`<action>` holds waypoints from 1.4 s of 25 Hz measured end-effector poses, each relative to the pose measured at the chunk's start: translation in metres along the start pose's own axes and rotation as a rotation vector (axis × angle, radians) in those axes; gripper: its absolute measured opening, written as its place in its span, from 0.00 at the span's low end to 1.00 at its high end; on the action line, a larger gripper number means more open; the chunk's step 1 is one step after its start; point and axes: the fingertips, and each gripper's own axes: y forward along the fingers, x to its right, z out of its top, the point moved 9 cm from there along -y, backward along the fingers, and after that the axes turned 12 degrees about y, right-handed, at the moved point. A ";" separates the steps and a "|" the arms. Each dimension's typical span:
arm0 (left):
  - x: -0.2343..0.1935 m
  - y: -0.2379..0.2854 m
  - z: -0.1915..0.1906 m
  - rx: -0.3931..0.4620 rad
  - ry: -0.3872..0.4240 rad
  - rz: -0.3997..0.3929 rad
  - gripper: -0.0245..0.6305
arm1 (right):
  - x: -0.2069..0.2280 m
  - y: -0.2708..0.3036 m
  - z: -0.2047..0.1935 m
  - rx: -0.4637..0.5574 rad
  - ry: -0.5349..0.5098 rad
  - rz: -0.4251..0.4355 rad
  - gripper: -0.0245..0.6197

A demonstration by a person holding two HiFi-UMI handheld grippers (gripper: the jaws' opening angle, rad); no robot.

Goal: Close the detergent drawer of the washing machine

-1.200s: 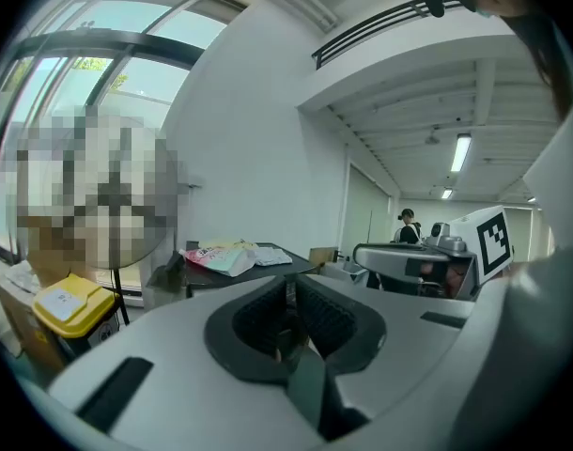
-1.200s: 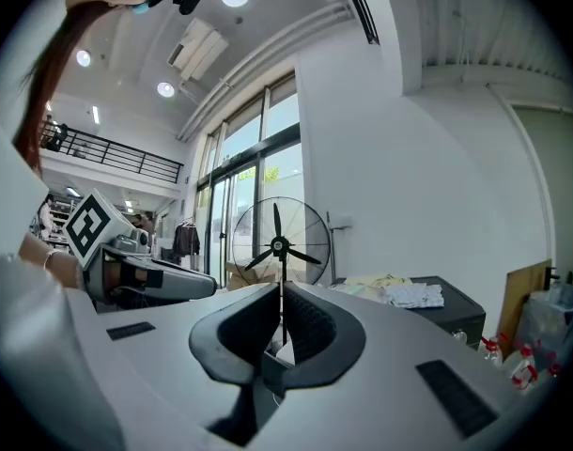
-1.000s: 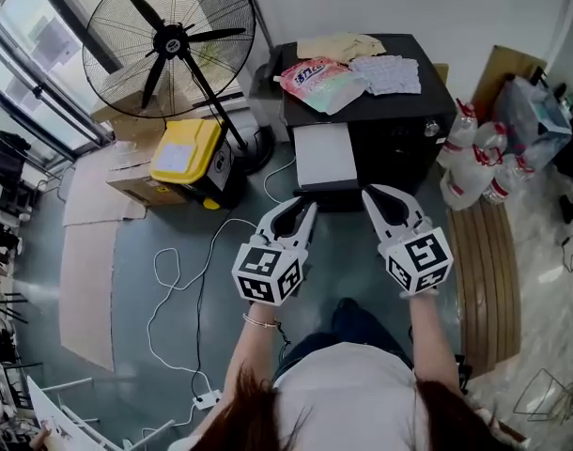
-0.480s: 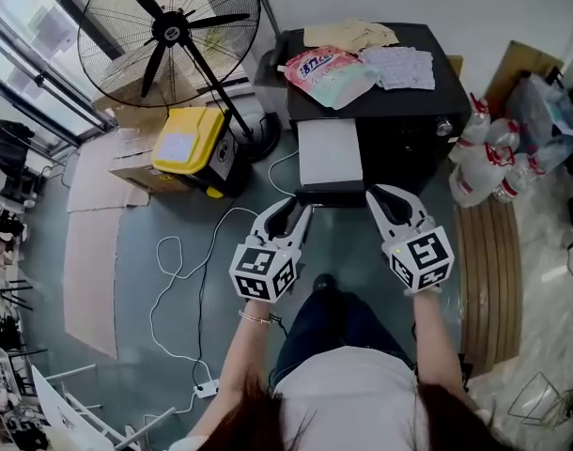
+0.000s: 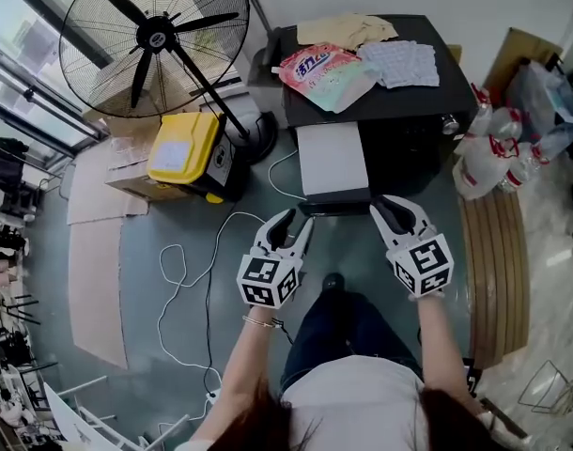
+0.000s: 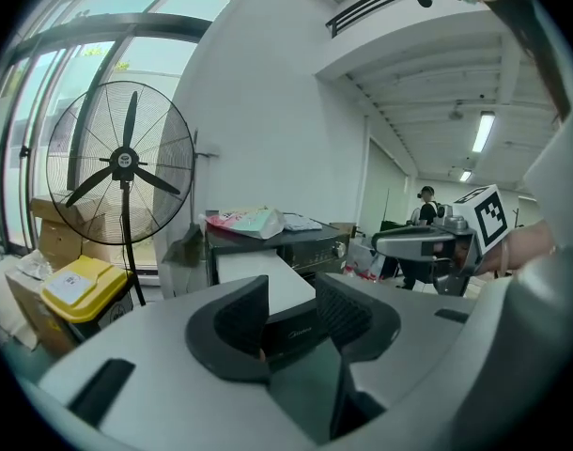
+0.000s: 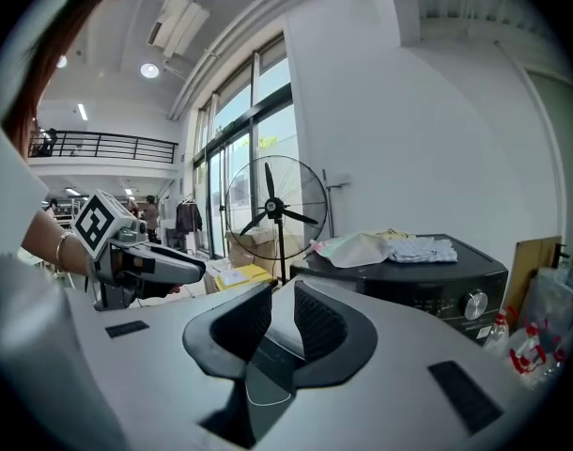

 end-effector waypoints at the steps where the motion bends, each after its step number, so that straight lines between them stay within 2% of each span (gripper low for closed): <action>1: -0.002 0.003 -0.004 -0.008 -0.002 -0.004 0.30 | 0.002 0.002 -0.003 -0.010 0.002 -0.007 0.17; 20: -0.033 0.052 -0.083 -0.119 -0.039 -0.059 0.33 | 0.041 0.045 -0.075 -0.190 0.056 -0.102 0.25; 31: -0.037 0.072 -0.102 -0.146 -0.061 -0.091 0.34 | 0.051 0.056 -0.102 -0.233 0.110 -0.124 0.27; 35: -0.037 0.075 -0.101 -0.134 -0.044 -0.081 0.28 | 0.051 0.060 -0.105 -0.226 0.121 -0.138 0.27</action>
